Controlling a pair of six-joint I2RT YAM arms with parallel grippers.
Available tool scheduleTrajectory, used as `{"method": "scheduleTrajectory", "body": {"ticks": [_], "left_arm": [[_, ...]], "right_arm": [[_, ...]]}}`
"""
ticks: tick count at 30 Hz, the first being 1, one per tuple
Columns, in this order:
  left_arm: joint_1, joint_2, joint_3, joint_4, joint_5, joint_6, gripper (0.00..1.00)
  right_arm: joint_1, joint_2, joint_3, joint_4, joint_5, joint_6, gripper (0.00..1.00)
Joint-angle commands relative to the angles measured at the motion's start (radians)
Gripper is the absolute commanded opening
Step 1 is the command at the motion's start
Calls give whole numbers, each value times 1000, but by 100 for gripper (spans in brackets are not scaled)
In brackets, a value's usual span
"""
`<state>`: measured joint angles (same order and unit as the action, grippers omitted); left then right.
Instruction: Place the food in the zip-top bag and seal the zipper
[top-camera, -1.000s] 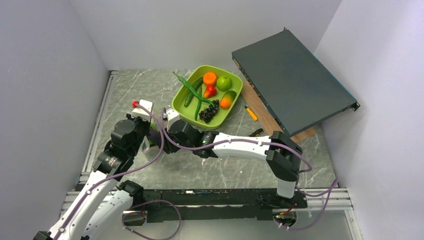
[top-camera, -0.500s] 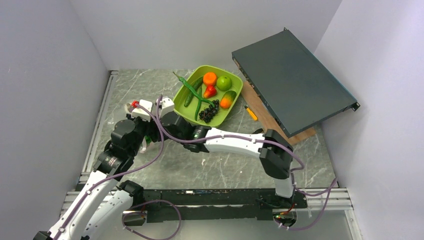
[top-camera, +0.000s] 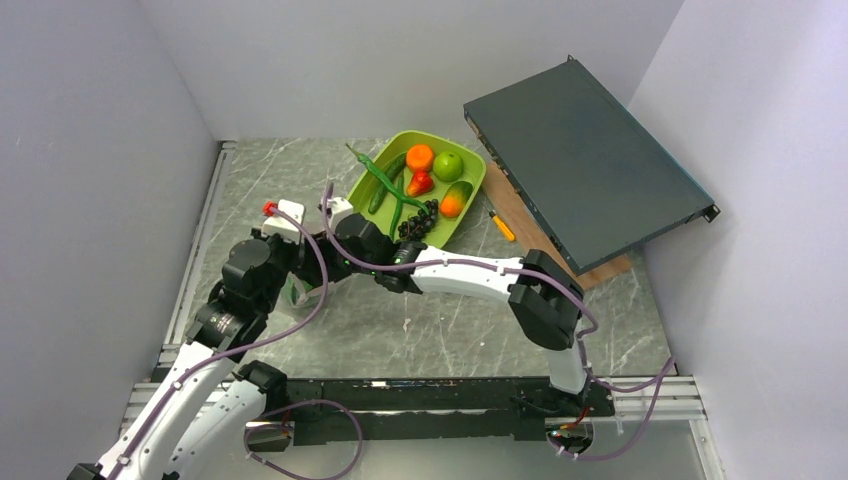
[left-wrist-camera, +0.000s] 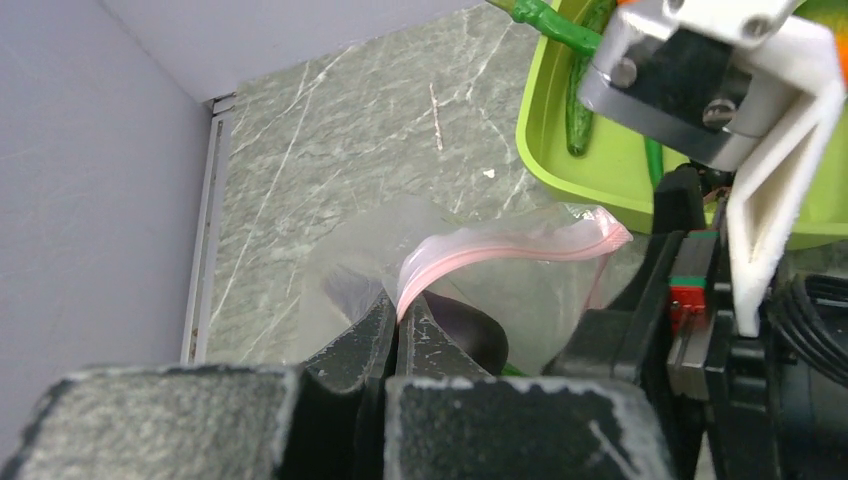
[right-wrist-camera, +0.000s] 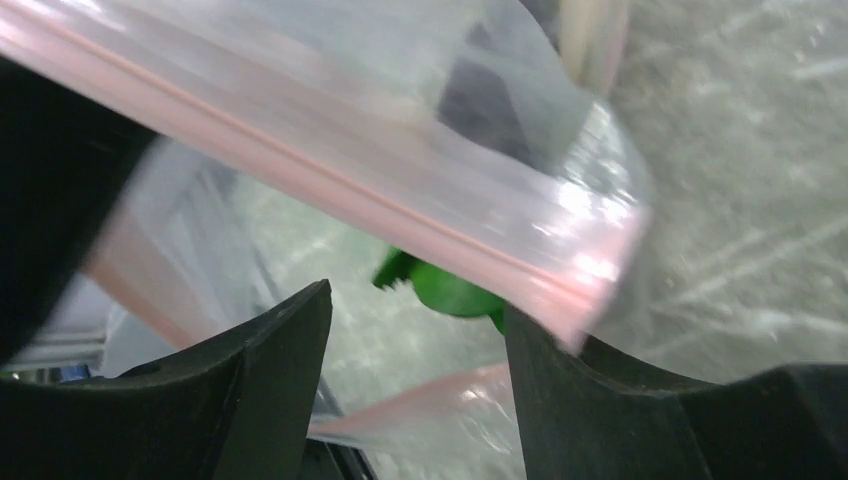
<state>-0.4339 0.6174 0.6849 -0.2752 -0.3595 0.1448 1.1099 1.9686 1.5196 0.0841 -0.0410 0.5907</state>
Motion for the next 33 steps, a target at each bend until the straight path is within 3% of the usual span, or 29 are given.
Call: {"method": "scheduleTrajectory", "body": {"ticks": [1,6,10,15,20,26,29,33], "left_arm": [[-5,-12,34,56,26,-11,0],[-3,0,39,52,43,-16,0],[-5,13,39,49,61,-17,0],[-6,18,46,31,92,-20,0],[-5,11,51,23,92,-21,0],[-6,9,58,13,126,-21,0],[-6,7,67,-4,132,-33,0],[-6,16,130,-104,171,-88,0]], "right_arm": [[-5,-131,-23,-124,9,-36,63],[7,-234,-113,-172,184,-7,55],[4,-248,-131,-161,260,-17,58],[-52,-238,-74,-133,229,-143,67],[-82,-202,-40,-66,182,-232,68],[-72,-100,59,-51,117,-218,65],[-67,-65,119,-74,147,-203,59],[-65,-54,177,-80,168,-186,26]]}}
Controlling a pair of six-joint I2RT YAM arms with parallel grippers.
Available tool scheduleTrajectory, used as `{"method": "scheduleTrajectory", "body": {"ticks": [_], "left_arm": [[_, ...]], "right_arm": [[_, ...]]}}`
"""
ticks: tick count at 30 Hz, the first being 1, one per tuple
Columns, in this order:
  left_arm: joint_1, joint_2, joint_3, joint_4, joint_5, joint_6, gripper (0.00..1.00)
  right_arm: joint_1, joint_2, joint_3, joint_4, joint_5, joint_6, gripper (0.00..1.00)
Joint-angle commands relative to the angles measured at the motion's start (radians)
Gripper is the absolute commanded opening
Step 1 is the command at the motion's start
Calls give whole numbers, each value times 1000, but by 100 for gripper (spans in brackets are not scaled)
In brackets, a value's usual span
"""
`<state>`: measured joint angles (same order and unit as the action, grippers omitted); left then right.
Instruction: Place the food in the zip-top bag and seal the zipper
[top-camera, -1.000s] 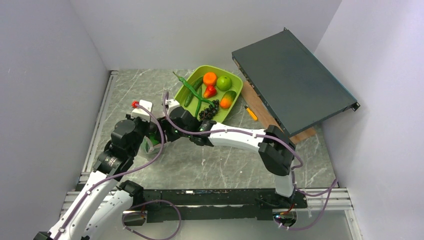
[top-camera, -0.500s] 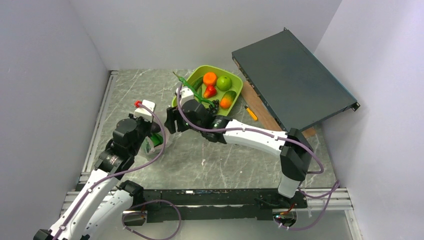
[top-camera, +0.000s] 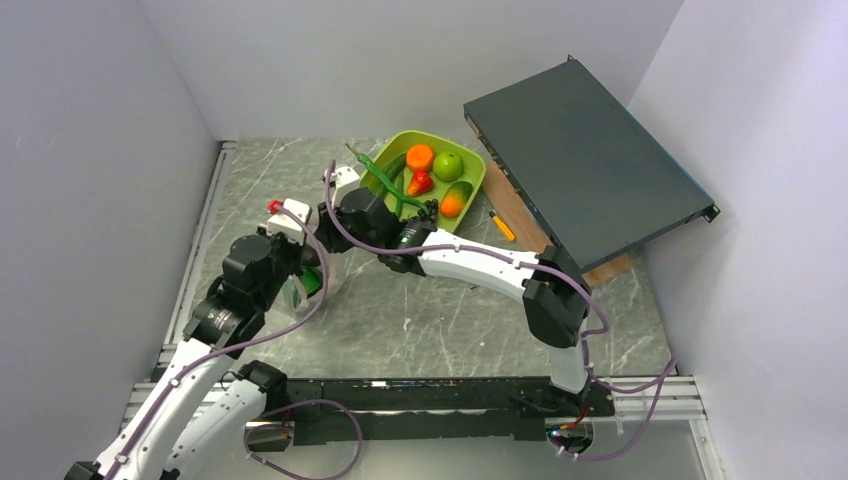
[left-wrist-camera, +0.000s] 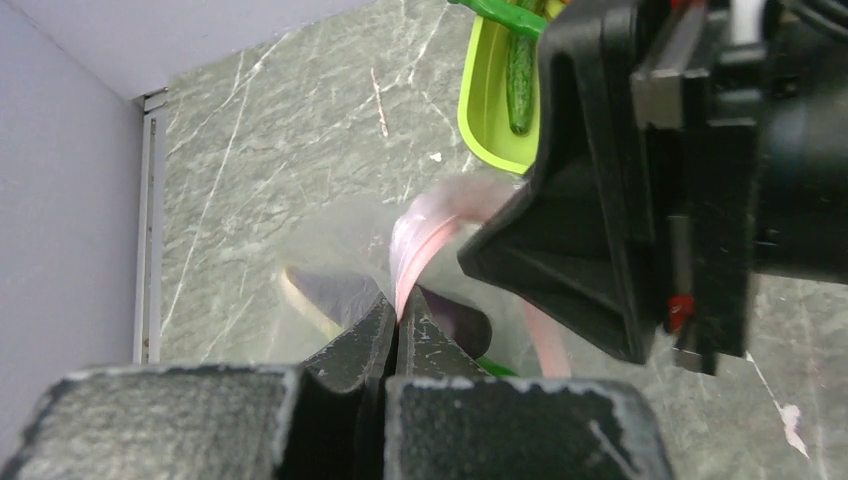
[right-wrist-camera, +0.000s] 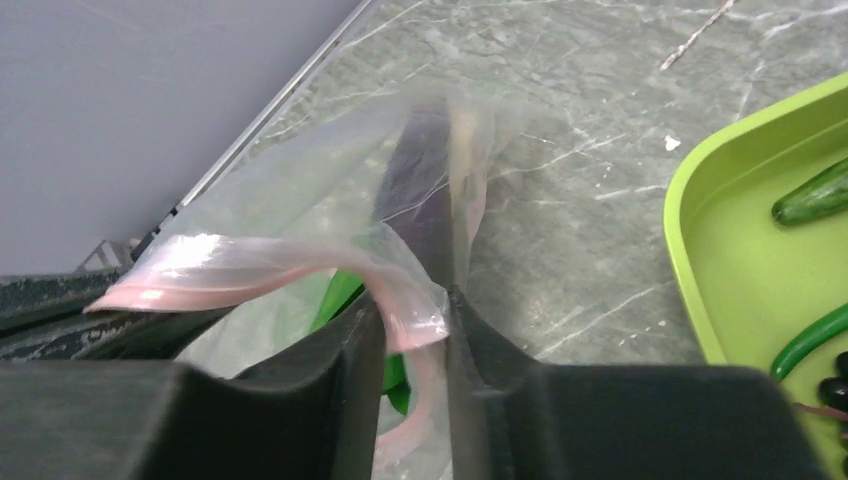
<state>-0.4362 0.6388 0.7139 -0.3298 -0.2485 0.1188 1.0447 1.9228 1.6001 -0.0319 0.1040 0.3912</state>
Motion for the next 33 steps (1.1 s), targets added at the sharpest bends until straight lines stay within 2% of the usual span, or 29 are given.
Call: {"method": "scheduleTrajectory", "body": {"ticks": [1,3,4,6,8,9,12,16,19,21,24,26,28,30,31,33], "left_arm": [[-5,2,125,-90,68,-85,0],[-4,34,198,-208,64,-148,1],[-5,56,245,-294,47,-195,7],[-5,92,329,-460,15,-301,29],[-4,109,394,-605,50,-399,53],[-4,108,423,-665,84,-436,62],[-4,33,406,-707,237,-512,77],[-5,-76,396,-699,426,-580,84],[-5,-94,399,-759,390,-588,84],[-4,-83,384,-800,387,-593,73],[-5,-117,305,-764,456,-604,52],[-4,-172,280,-731,488,-619,50],[-5,-236,299,-703,493,-628,58],[-4,-281,355,-703,452,-632,79],[-5,-289,391,-715,427,-628,86],[-4,-275,467,-752,369,-615,91]], "right_arm": [[1,-8,121,-6,25,26,18],[6,-17,175,-56,35,68,5],[10,-29,198,-70,35,97,0],[25,-45,240,-100,39,155,0],[41,-41,308,-159,60,203,0],[47,-40,332,-178,73,218,0],[60,-47,366,-184,101,245,0],[64,-27,430,-209,86,245,0],[66,-43,431,-165,41,263,0],[65,-57,421,-125,15,287,0],[57,-76,408,-59,-49,333,2],[32,-87,370,17,-135,388,3],[20,-88,357,45,-176,398,2],[19,-88,348,36,-194,384,1],[18,-89,338,40,-209,390,0],[17,-91,321,51,-236,394,0]]}}
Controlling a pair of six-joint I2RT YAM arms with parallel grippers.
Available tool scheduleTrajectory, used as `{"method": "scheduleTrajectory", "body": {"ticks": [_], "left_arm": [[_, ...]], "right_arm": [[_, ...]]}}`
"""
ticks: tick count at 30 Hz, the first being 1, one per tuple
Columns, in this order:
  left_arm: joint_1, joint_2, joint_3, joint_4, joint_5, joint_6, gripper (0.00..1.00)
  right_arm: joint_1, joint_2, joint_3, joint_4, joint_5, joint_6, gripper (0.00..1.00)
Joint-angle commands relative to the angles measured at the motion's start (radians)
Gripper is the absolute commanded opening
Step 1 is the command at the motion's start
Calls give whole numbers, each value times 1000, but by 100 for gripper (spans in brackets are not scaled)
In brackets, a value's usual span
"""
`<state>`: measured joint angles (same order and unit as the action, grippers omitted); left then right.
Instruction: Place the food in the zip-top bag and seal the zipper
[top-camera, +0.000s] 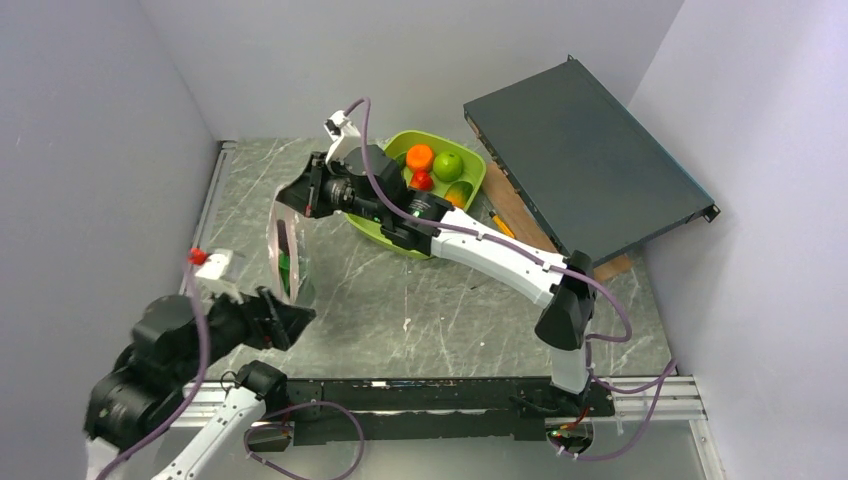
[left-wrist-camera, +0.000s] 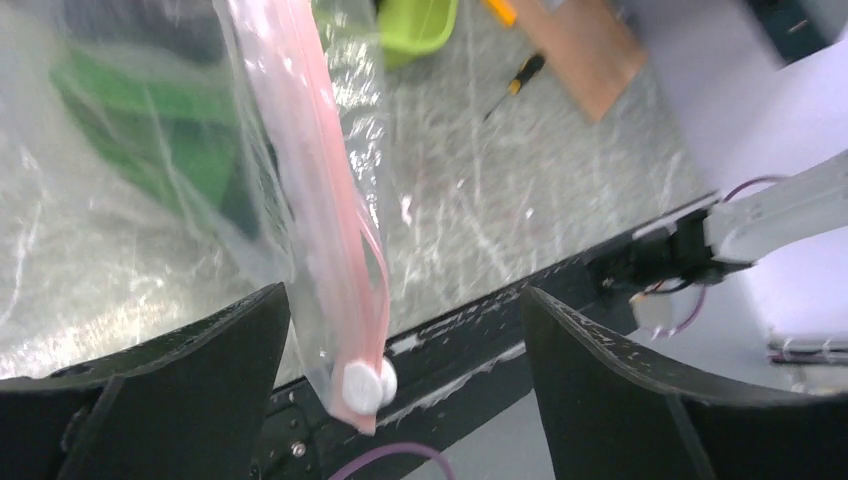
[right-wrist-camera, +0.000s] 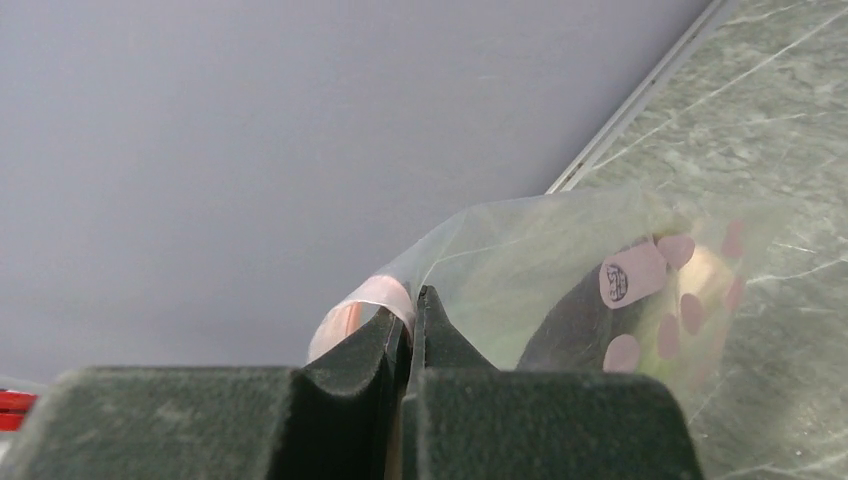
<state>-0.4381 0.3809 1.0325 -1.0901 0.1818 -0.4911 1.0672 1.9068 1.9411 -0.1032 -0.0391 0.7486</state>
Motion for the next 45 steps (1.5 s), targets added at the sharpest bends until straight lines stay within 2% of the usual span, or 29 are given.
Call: {"method": "scheduleTrajectory", "body": {"ticks": [1,4,5,10,13,15,18,19,21,22,25,27,28,32,37,39,40,43,45], "left_arm": [[-3,2,185,-14,-95,-1,91],[-3,78,282,-54,-174,26,91],[-4,103,326,-63,-194,33,88],[-3,220,456,-80,-333,98,59],[-3,267,464,-85,-406,139,42],[-3,284,447,-79,-431,156,35],[-4,292,414,-65,-452,168,38],[-3,291,404,-57,-444,173,43],[-2,291,386,-39,-428,179,61],[-2,293,380,-35,-427,179,65],[-4,311,363,-33,-421,184,72],[-4,336,359,-51,-433,190,73],[-4,352,359,-68,-467,192,70],[-2,393,369,-137,-606,191,49],[-3,402,380,-125,-656,227,26],[-2,423,393,-129,-697,239,6],[-2,439,399,-137,-727,242,0],[-2,496,418,-168,-853,235,0],[-2,525,434,-197,-986,216,0]], "right_arm": [[-4,-77,-23,123,-100,35,0],[-5,-75,-25,119,-106,30,0],[-4,-74,-23,115,-103,27,0],[-3,-60,-2,107,-108,20,0],[-3,-58,5,107,-104,17,0],[-3,-57,7,84,-102,15,0],[-3,-50,17,72,-99,9,0],[-3,-47,22,70,-97,7,0],[-3,-43,27,66,-92,6,0],[-3,-38,32,66,-91,5,0],[0,-24,53,56,-87,2,0],[-1,-10,71,46,-87,-1,0],[0,-2,80,42,-85,-4,0],[1,20,108,20,-78,-14,0],[2,54,153,-8,-68,-32,0],[0,85,186,-20,-79,-43,0],[-1,108,213,-36,-87,-52,2],[-16,211,350,-103,-162,-75,22],[-31,266,406,-149,-223,-73,36]]}}
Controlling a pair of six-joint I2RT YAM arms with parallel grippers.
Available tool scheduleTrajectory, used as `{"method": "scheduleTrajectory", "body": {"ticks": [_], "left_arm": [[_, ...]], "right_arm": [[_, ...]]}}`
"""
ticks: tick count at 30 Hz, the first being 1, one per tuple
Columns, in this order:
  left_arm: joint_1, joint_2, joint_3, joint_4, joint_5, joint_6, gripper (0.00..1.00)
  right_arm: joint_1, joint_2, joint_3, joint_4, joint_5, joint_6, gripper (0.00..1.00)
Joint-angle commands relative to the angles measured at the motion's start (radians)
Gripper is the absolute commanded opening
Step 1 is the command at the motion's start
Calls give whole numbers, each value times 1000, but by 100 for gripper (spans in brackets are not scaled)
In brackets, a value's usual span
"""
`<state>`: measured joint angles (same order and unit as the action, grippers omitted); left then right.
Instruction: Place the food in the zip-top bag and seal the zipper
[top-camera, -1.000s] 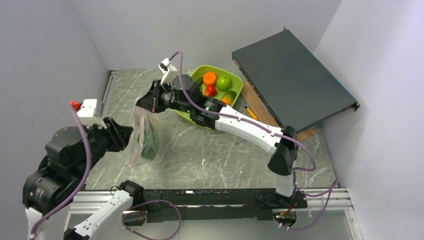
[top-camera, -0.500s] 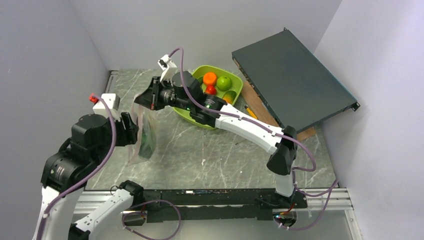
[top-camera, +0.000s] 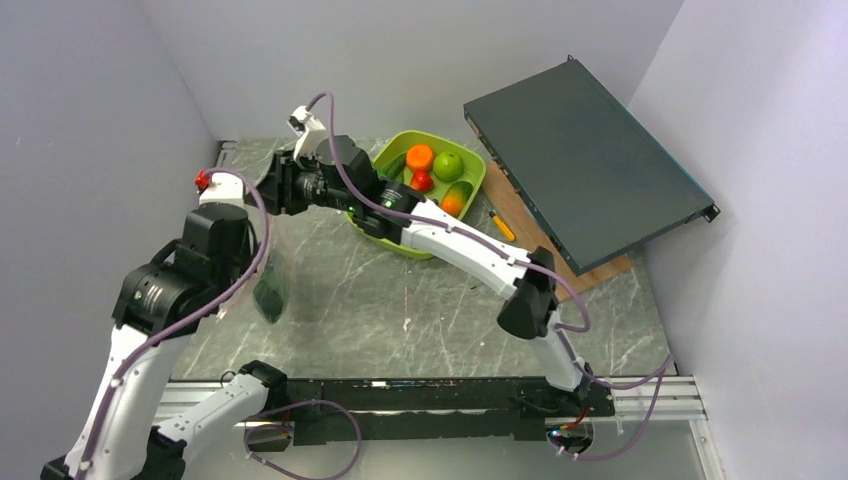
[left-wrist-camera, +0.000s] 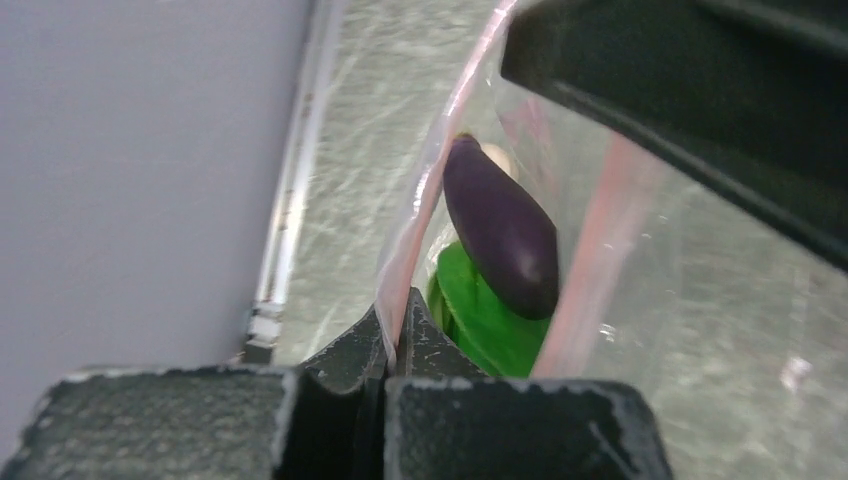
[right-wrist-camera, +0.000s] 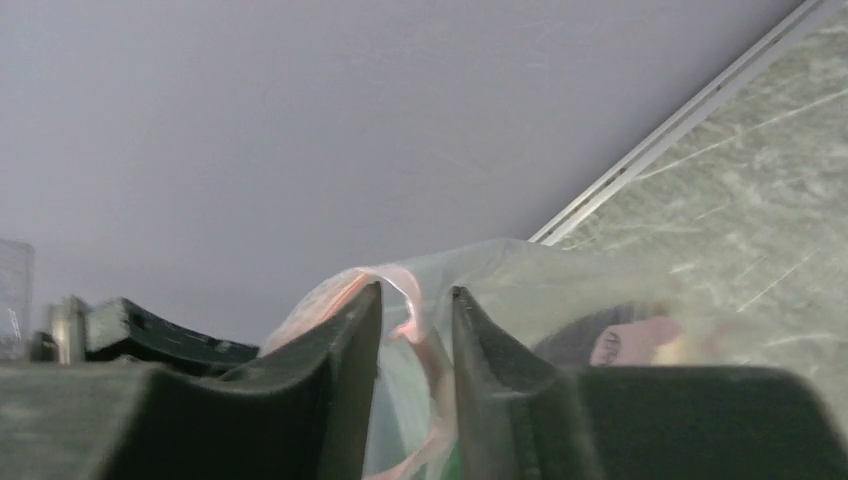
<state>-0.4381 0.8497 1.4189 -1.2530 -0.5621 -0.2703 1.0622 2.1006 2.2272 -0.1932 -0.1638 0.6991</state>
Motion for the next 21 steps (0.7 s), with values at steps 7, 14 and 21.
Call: {"method": "scheduleTrajectory", "body": {"ticks": [7,14,21], "left_arm": [[45,150,31,18,-324,38,0],[121,193,-200,368,250,168,0],[153,241,-290,518,262,240,0]], "right_arm": [[-52,-67,-22,-157,-105,-146,70],[-169,-367,-523,-135,-102,-218,78],[-253,-518,-798,-106,73,-401,81]]}}
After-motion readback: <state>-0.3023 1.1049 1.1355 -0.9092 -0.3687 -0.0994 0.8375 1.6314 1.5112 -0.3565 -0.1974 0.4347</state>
